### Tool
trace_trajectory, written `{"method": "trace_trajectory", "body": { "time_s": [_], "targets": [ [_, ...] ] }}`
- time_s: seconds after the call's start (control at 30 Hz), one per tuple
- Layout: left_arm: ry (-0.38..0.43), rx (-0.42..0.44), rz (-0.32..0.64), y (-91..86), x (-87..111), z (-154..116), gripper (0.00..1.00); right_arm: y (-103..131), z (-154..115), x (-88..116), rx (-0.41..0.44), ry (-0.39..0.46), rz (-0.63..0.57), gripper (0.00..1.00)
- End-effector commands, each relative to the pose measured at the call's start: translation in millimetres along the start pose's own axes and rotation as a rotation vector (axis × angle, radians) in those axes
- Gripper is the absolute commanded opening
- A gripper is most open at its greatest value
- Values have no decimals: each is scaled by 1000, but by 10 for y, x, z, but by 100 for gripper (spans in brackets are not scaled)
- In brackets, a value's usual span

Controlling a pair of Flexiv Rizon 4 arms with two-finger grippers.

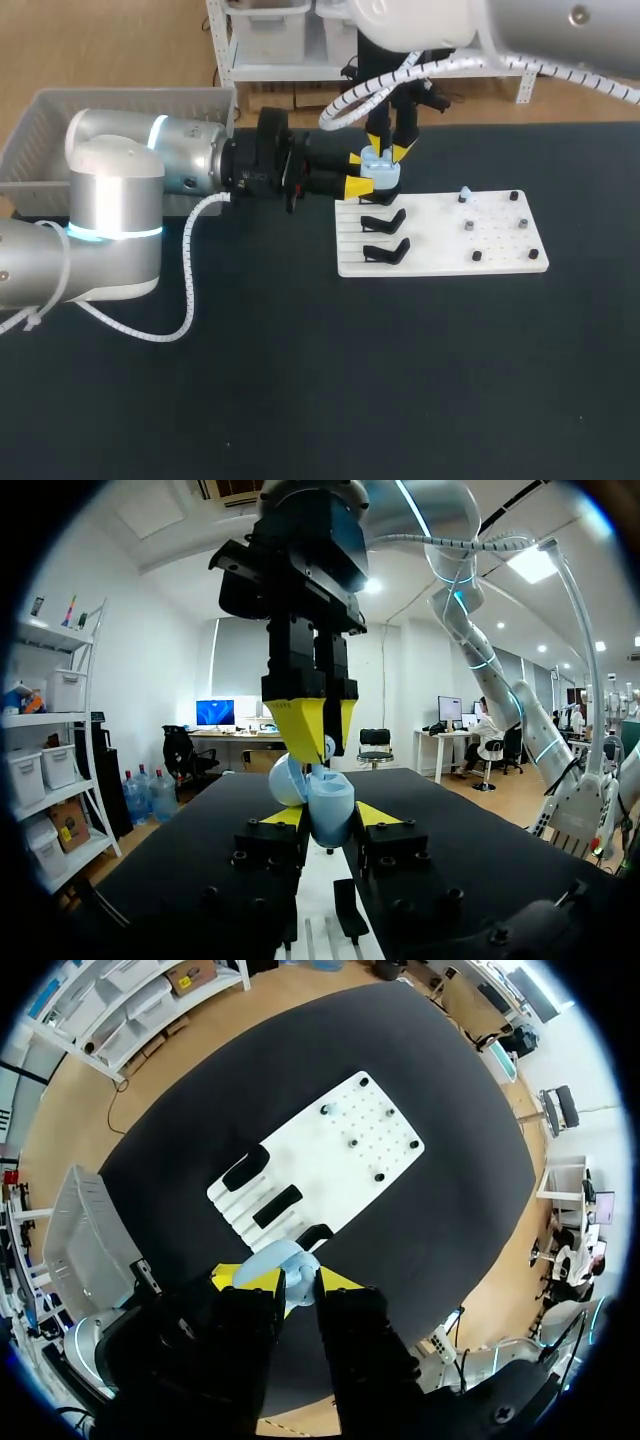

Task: Pick up each earbud case from the left stands, insert the matching earbuds, close the lid, and place the case in the box.

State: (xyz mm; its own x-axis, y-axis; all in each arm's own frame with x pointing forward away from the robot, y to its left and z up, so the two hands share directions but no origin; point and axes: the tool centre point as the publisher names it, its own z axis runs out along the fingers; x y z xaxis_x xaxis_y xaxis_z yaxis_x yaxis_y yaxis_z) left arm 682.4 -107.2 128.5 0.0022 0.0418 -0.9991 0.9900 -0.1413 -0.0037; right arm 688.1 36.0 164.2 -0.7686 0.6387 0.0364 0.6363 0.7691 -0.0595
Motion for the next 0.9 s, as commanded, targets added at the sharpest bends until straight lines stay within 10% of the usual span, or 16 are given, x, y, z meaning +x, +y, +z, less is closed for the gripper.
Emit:
{"method": "trace_trajectory", "body": {
  "time_s": [0.03, 0.2, 0.43, 0.9],
  "targets": [
    [-3, -5, 4, -23, 3, 0, 0, -6, -6, 8, -13, 0, -4, 47],
    [-3, -5, 4, -23, 3, 0, 0, -123, -98, 81, -50, 16, -18, 58],
    [-3, -5, 4, -23, 3, 0, 0, -379, -311, 78, -201, 14, -80, 43],
    [-3, -5, 4, -23, 3, 0, 0, -541, -269, -624, -450, -169, -272, 64]
  ]
}}
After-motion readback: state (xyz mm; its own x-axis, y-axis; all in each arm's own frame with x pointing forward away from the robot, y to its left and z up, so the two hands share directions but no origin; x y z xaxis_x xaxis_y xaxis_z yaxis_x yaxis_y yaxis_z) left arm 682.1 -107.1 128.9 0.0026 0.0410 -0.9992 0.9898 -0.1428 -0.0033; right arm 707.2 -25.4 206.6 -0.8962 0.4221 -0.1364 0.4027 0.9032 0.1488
